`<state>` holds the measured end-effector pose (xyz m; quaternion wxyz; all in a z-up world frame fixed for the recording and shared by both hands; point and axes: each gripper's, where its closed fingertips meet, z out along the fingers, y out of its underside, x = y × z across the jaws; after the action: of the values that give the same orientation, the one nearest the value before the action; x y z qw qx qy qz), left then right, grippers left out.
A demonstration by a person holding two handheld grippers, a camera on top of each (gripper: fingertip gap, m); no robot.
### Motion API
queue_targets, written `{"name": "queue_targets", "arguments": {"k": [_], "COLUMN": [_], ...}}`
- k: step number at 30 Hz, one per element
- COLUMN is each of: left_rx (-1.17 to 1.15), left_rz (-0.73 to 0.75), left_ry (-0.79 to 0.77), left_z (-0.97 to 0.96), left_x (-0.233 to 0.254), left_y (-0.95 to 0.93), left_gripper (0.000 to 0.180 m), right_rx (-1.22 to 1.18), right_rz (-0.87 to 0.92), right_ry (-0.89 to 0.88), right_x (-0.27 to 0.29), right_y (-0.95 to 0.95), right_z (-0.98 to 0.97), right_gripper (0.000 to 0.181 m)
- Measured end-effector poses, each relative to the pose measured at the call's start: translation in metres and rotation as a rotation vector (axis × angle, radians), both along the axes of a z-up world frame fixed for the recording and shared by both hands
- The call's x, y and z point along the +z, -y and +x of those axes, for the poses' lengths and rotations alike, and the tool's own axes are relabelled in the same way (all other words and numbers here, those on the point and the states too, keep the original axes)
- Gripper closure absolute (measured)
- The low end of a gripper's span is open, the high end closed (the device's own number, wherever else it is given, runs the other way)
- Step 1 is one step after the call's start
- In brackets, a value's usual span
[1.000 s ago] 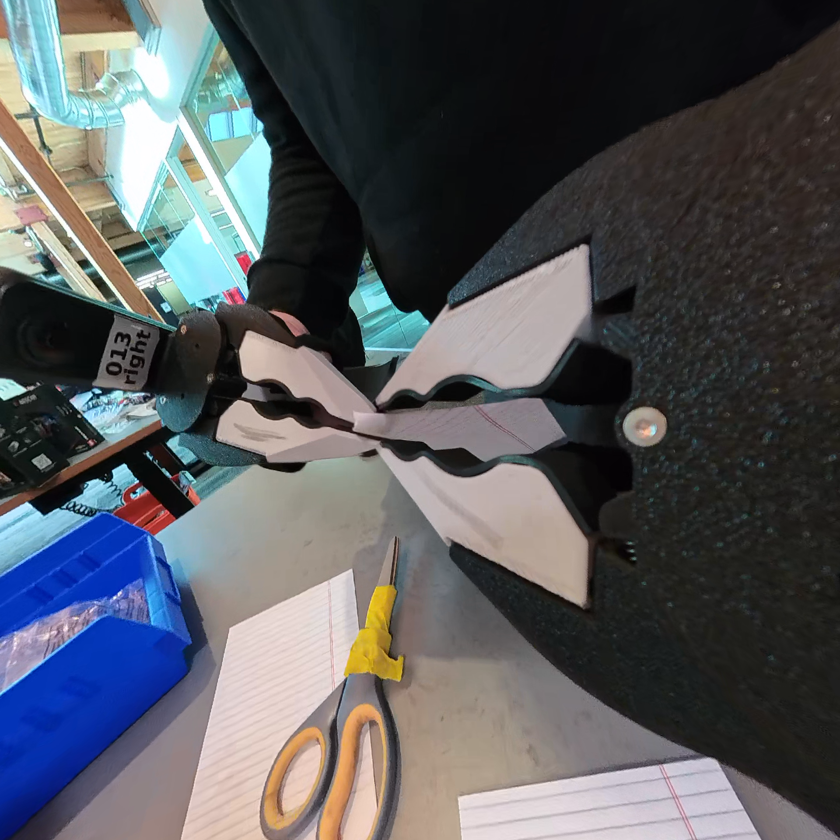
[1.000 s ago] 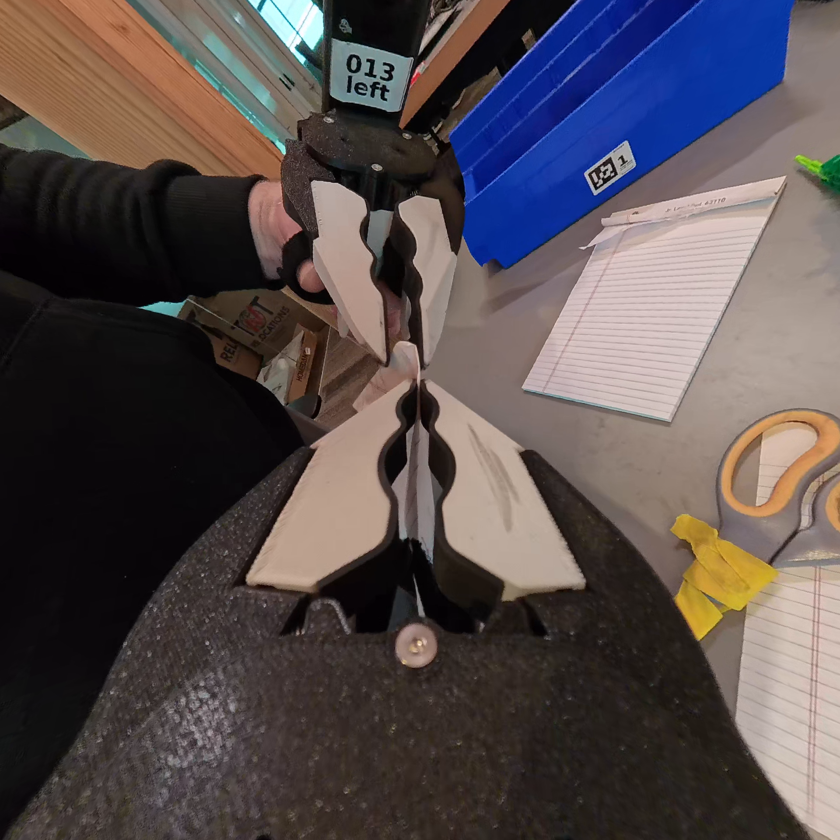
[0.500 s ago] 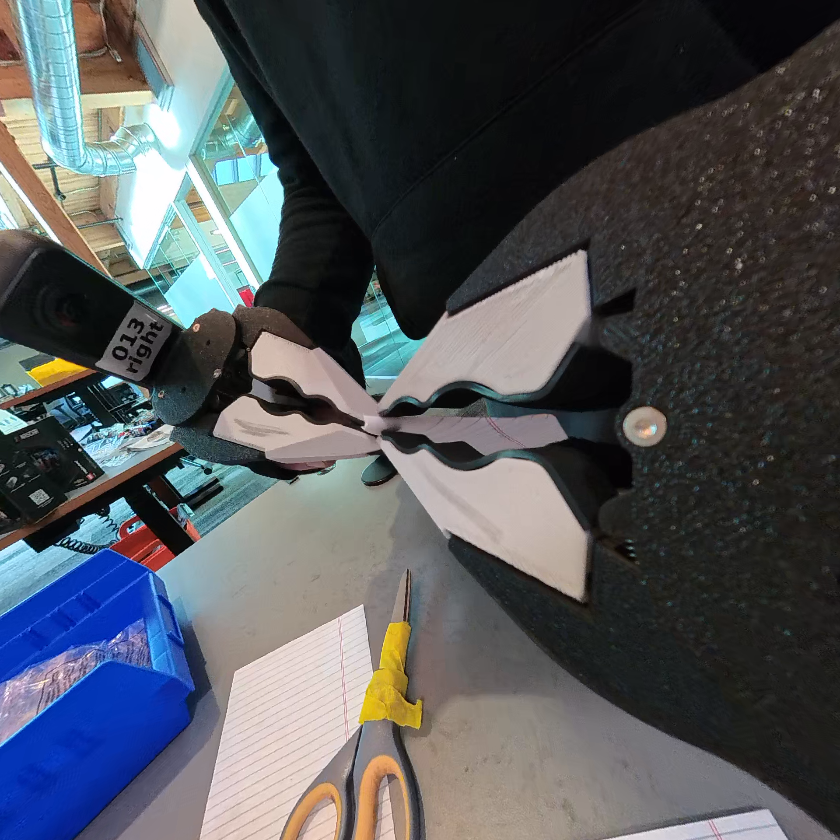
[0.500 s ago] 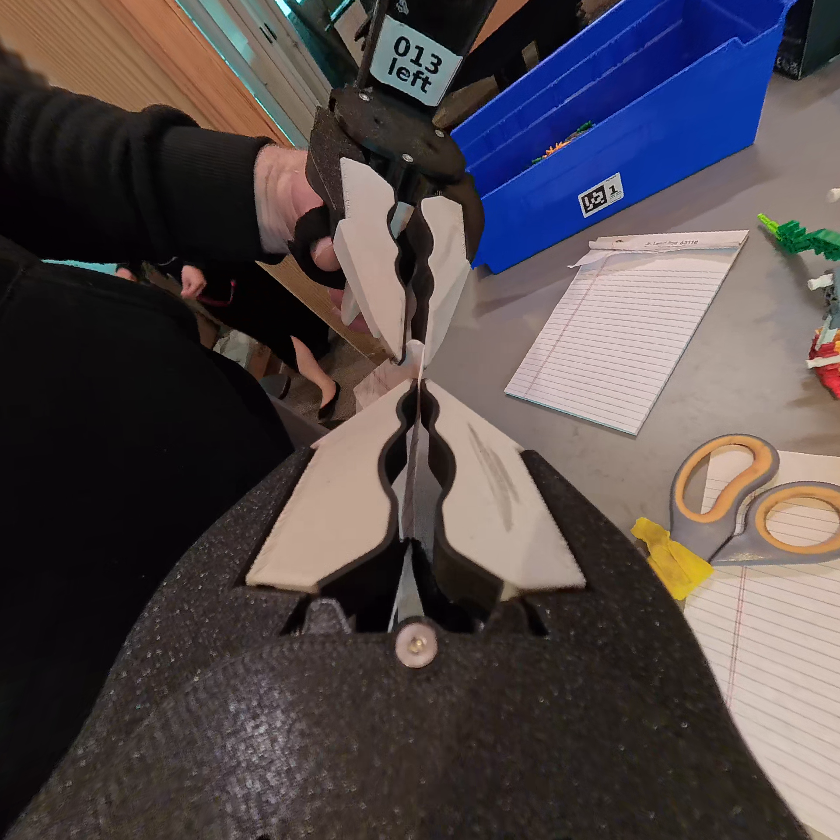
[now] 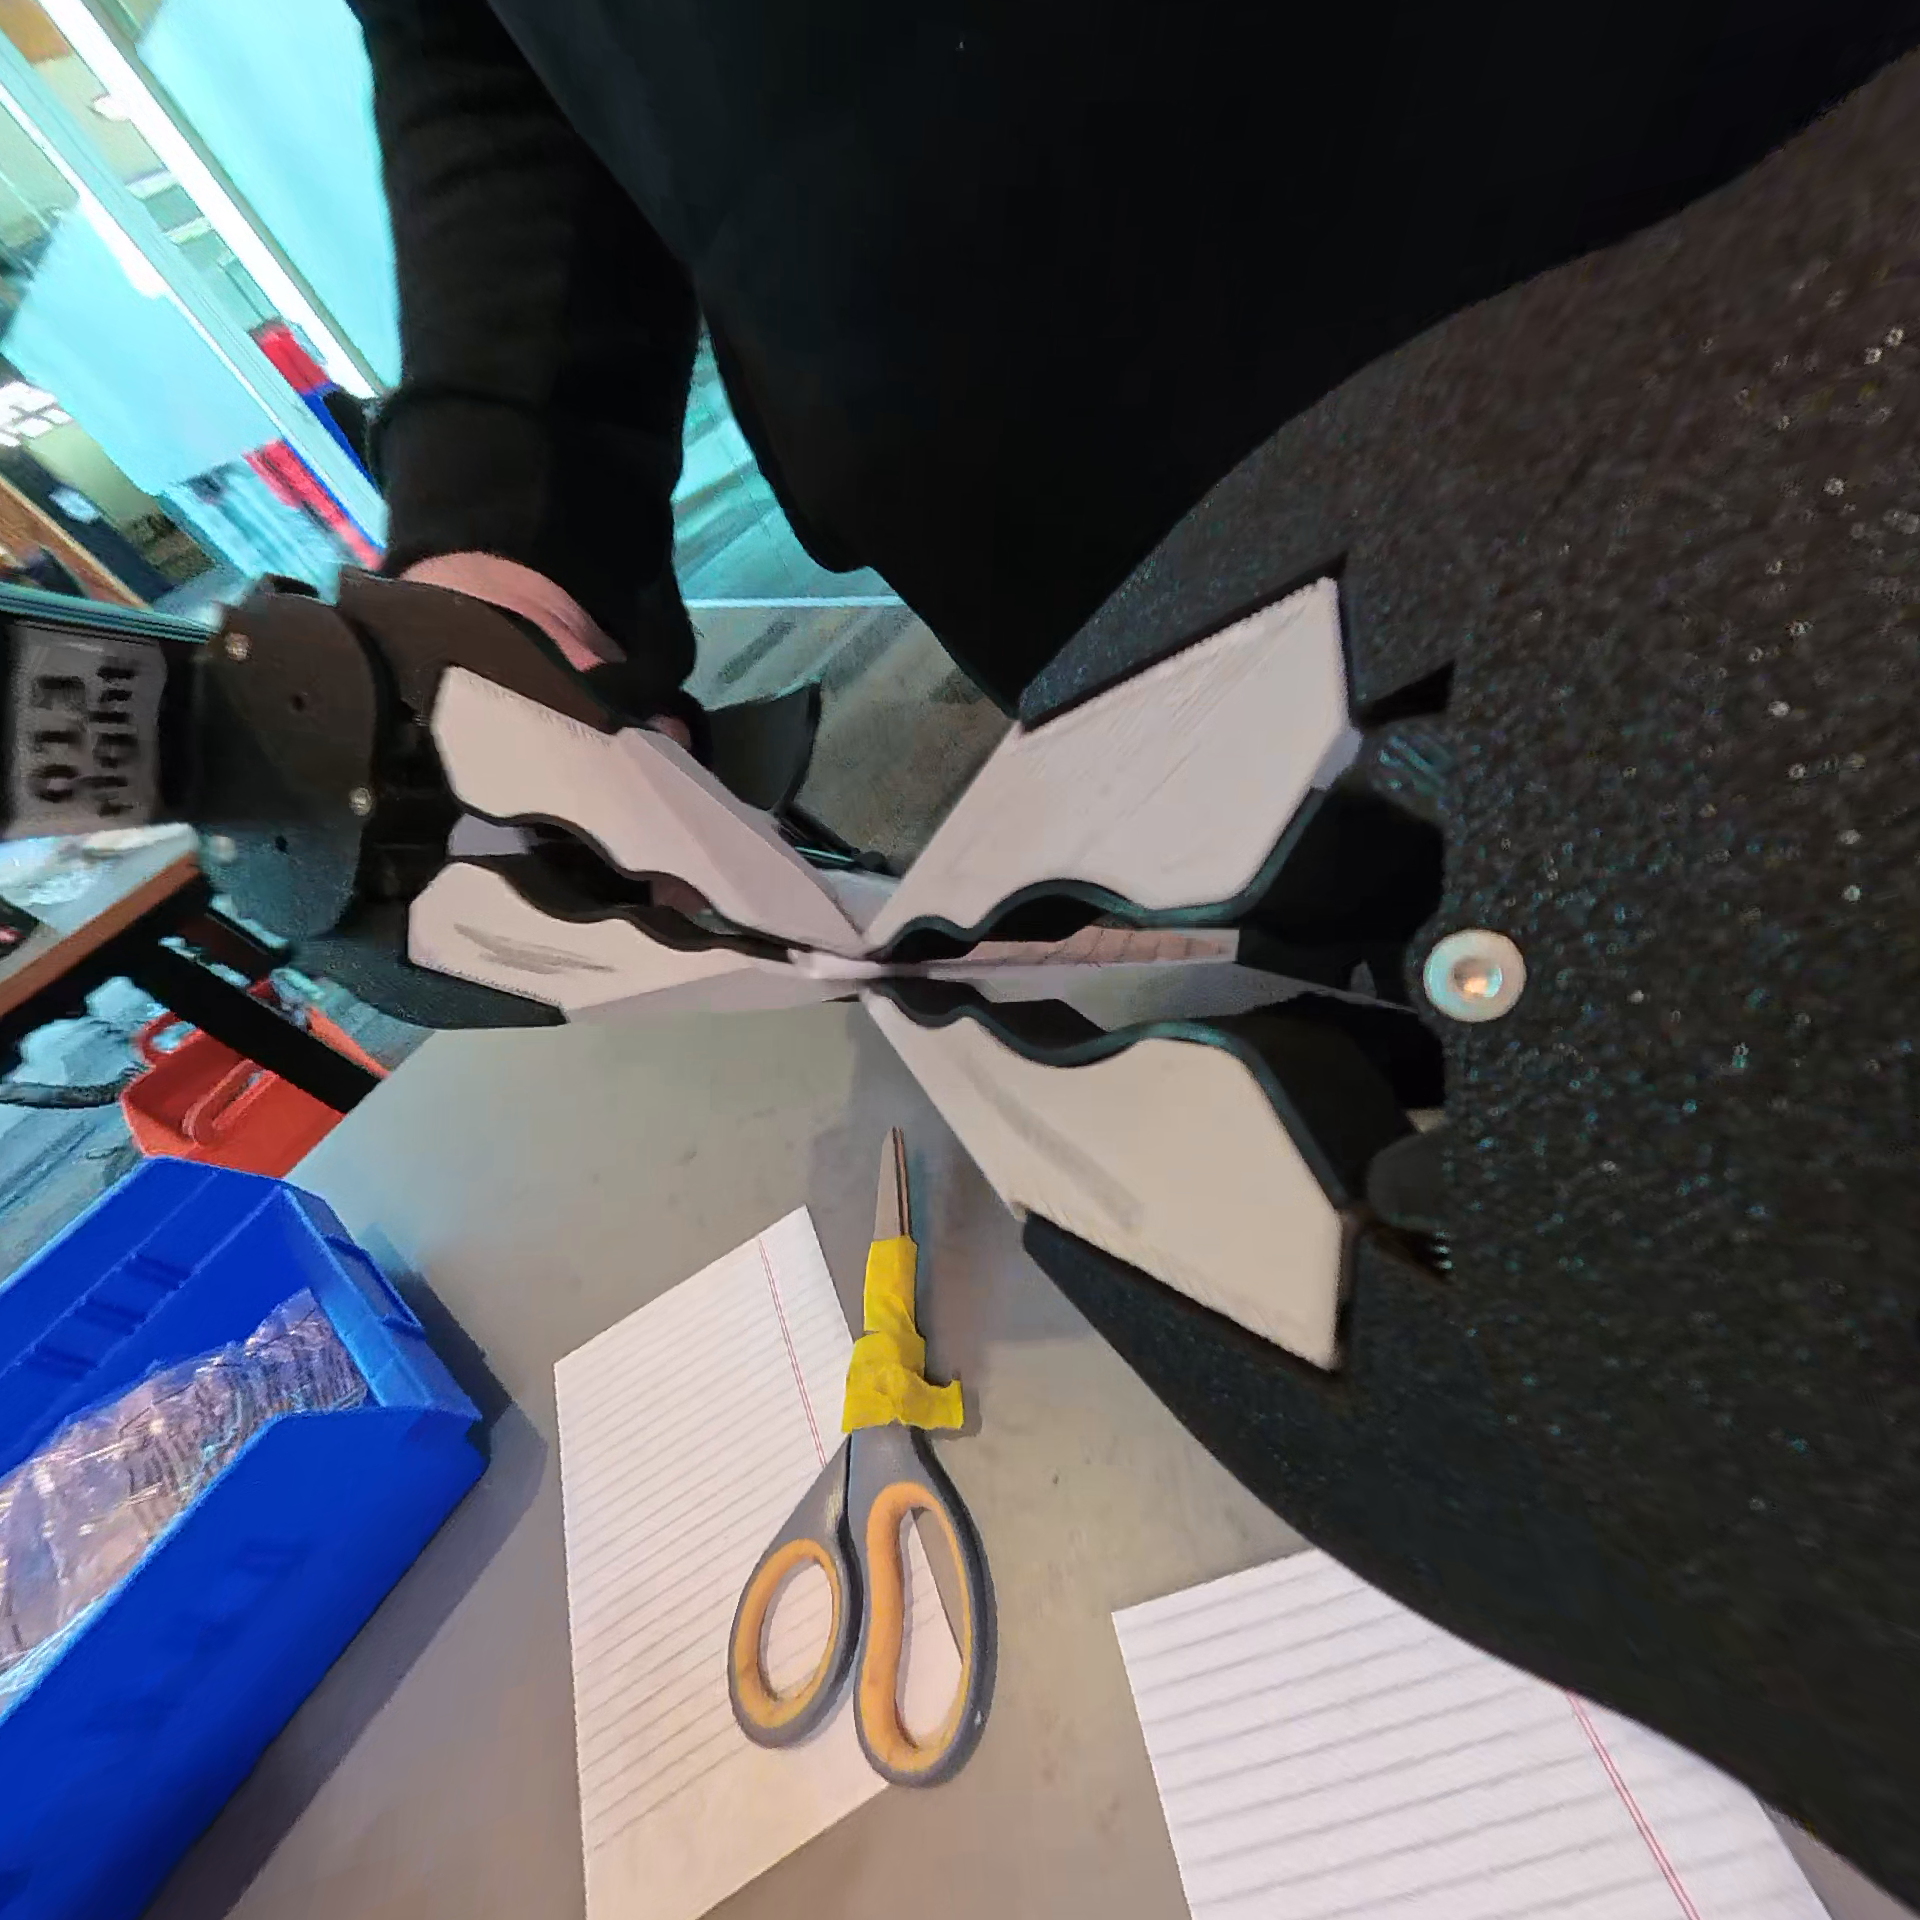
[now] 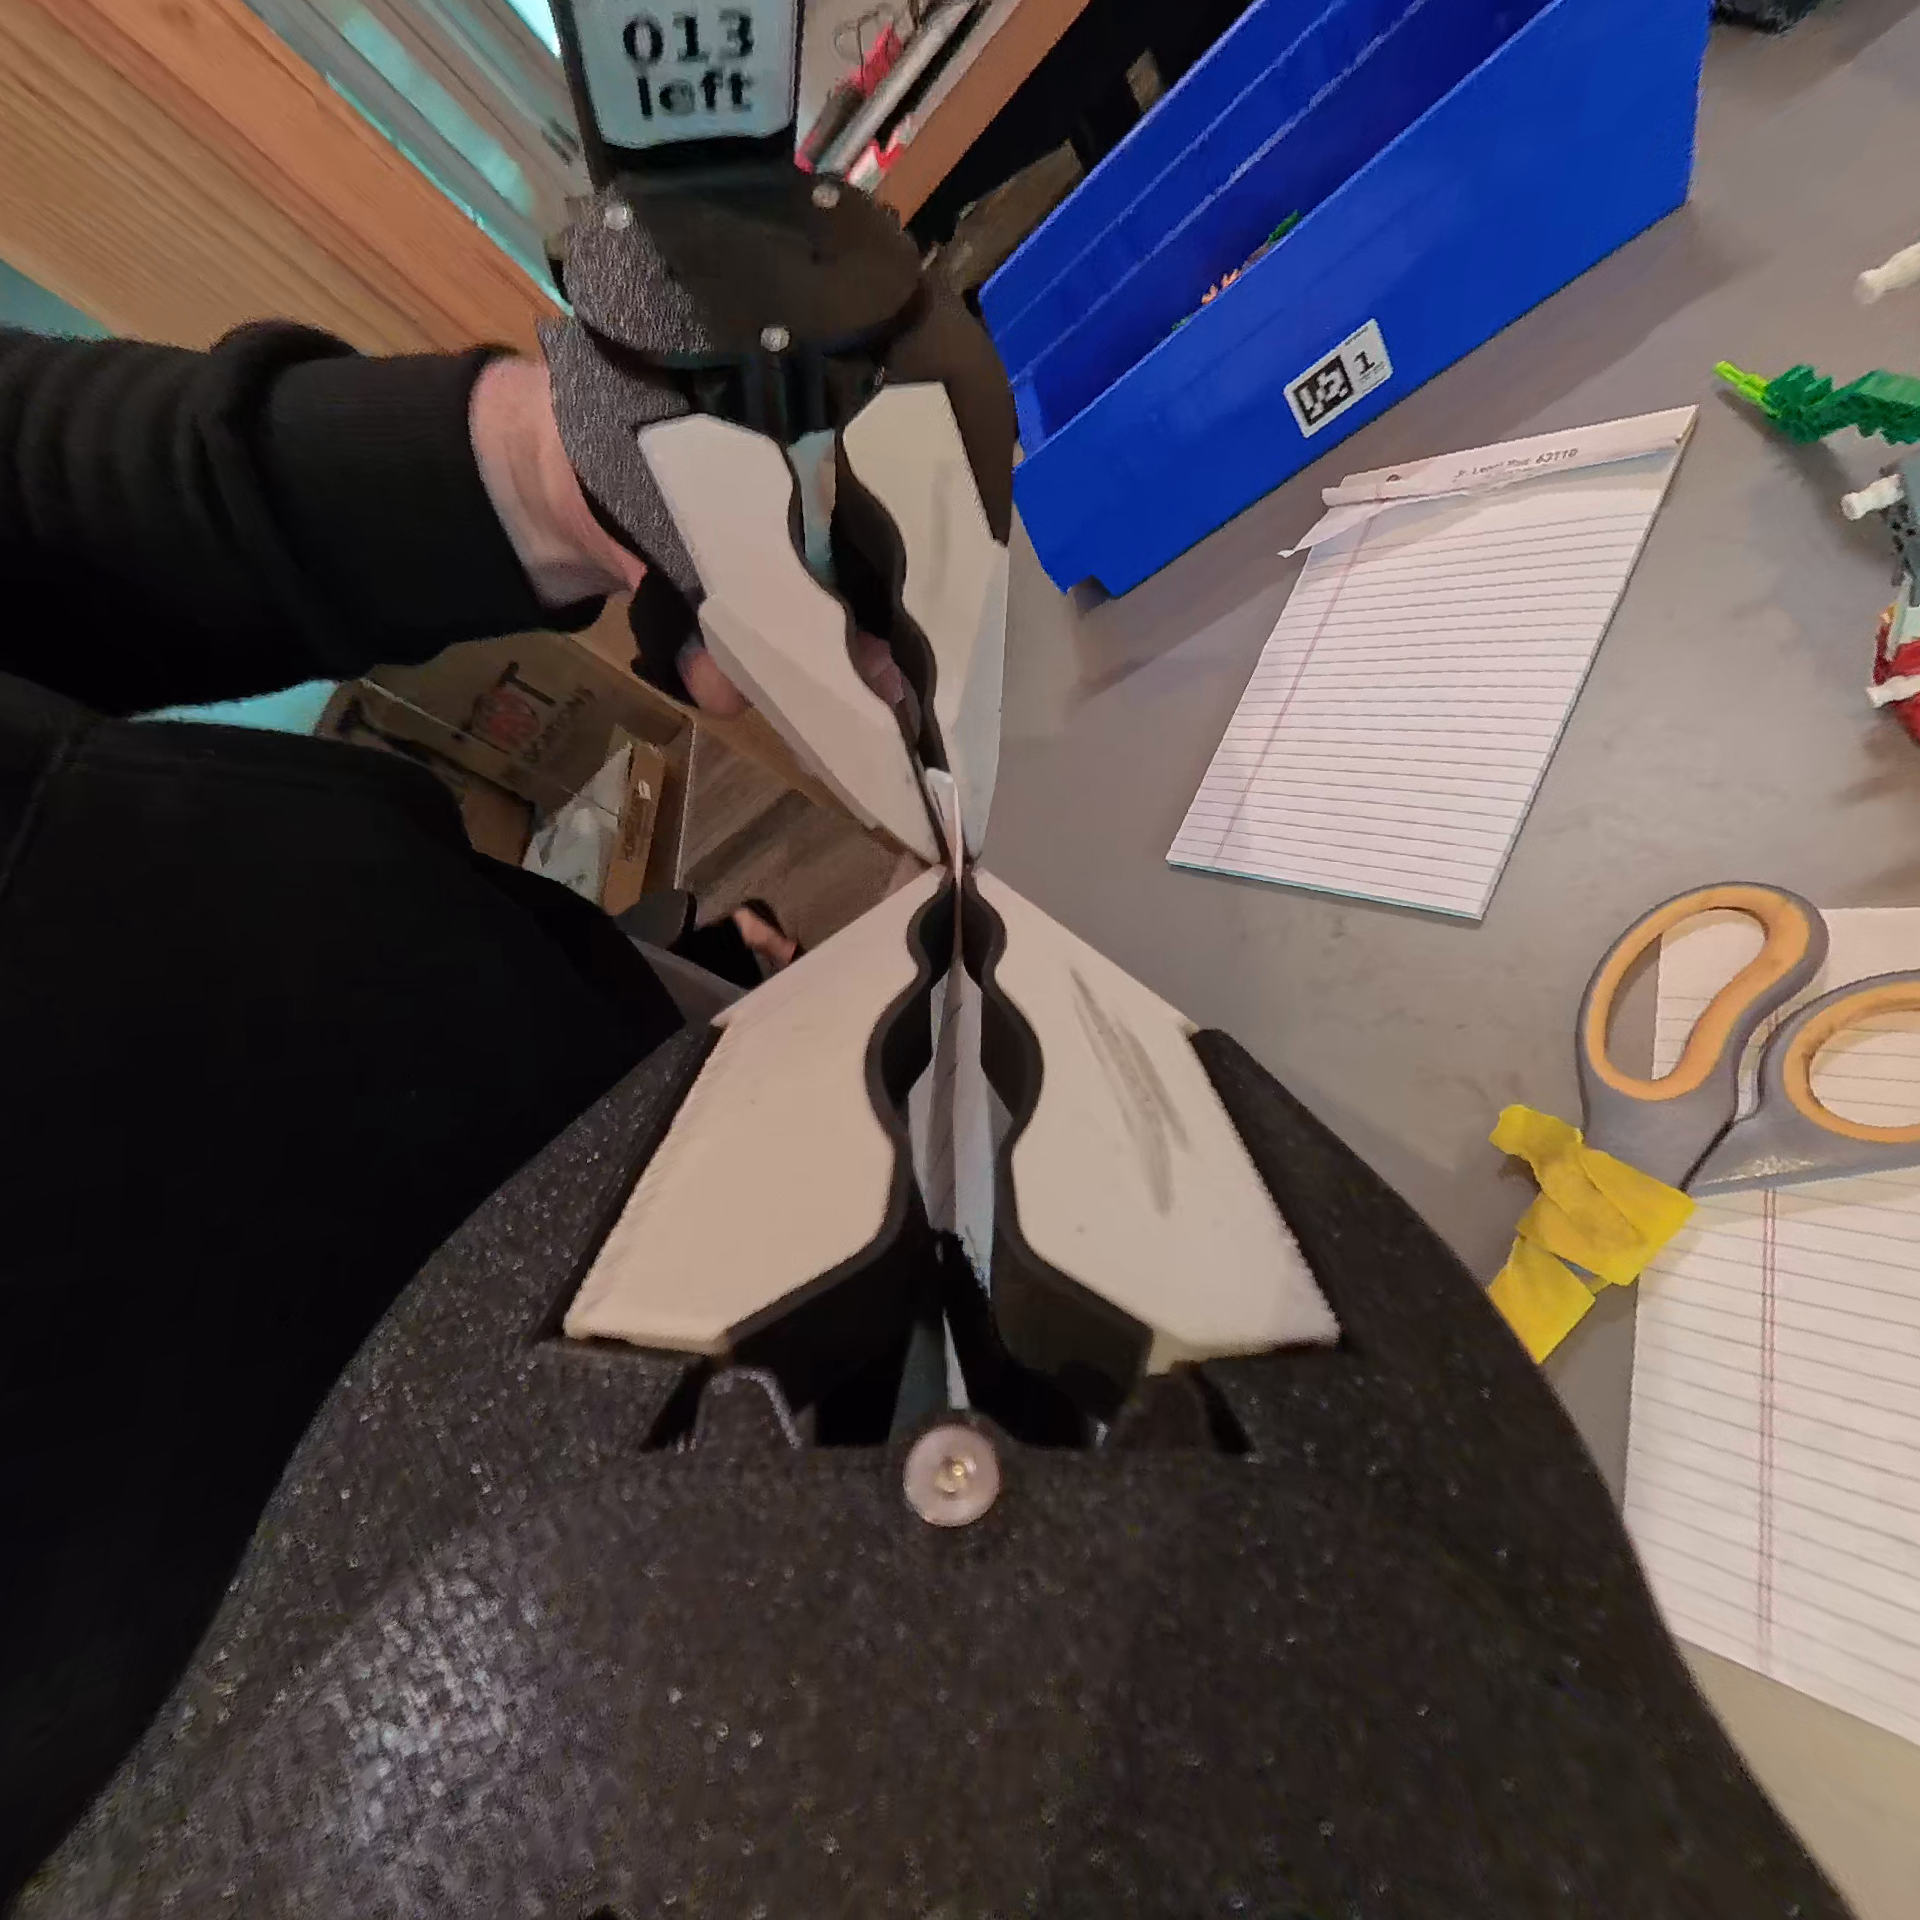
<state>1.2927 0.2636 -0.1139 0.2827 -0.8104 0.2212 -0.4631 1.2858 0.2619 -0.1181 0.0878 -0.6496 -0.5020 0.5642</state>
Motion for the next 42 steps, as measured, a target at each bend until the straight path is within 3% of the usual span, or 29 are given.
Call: {"name": "queue_targets", "arguments": {"k": [2,6,12,18,42], "left_rx": [-0.022,0.024,0.015,0.008,0.026], "left_rz": [-0.013,-0.032,-0.07,-0.074,0.047], "left_ry": [-0.039,0.101,0.191,0.23,0.037], "left_z": [0.0,0.001,0.004,0.007,0.011], "left_x": [-0.005,0.018,0.036,0.044,0.051], "left_y": [0.002,-0.005,-0.012,-0.015,-0.032], "left_gripper": [0.17,0.165,0.17,0.174,0.18], "right_rx": [-0.018,-0.013,0.009,-0.002,-0.102], "right_rz": [-0.01,0.037,0.182,0.217,0.15], "right_ry": [-0.012,-0.018,-0.055,-0.074,-0.045], "right_x": [0.004,0.008,0.02,0.03,0.046], "right_y": [-0.004,-0.008,-0.009,-0.013,-0.035], "right_z": [0.0,0.001,0.002,0.004,0.011], "right_gripper": [0.181,0.181,0.181,0.181,0.181]}}
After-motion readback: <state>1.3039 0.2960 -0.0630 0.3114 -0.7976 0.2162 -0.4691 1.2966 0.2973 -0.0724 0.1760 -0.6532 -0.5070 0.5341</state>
